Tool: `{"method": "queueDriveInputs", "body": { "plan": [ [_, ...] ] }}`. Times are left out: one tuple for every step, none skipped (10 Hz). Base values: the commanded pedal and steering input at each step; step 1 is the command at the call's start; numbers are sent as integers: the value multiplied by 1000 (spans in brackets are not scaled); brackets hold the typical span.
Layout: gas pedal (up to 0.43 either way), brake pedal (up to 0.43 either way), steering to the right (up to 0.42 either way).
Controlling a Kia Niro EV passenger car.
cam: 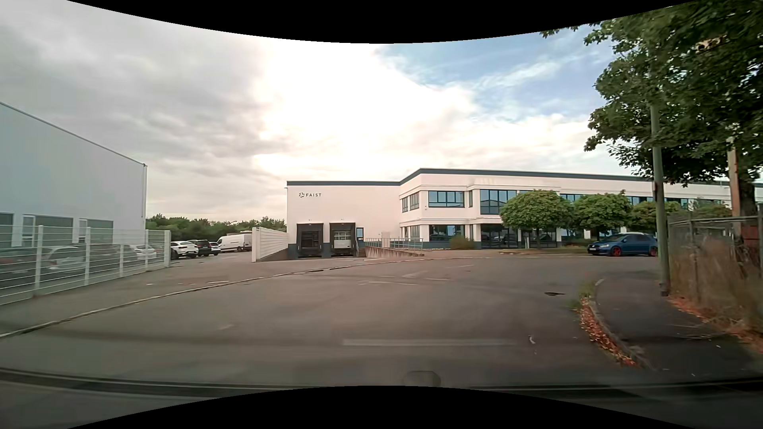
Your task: Follow the waypoints while adhering to traffic rules and regulations
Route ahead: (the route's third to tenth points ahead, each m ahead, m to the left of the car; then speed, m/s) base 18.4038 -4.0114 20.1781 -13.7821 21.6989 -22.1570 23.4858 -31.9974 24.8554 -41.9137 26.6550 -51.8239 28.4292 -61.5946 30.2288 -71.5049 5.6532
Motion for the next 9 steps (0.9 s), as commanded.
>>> {"method": "queueDriveInputs", "body": {
  "plan": [
    [59, 0, 145],
    [59, 0, 145],
    [59, 0, 149],
    [59, 0, 155],
    [59, 0, 165],
    [59, 0, 176],
    [59, 0, 184],
    [59, 0, 196],
    [59, 0, 204]
  ]
}}
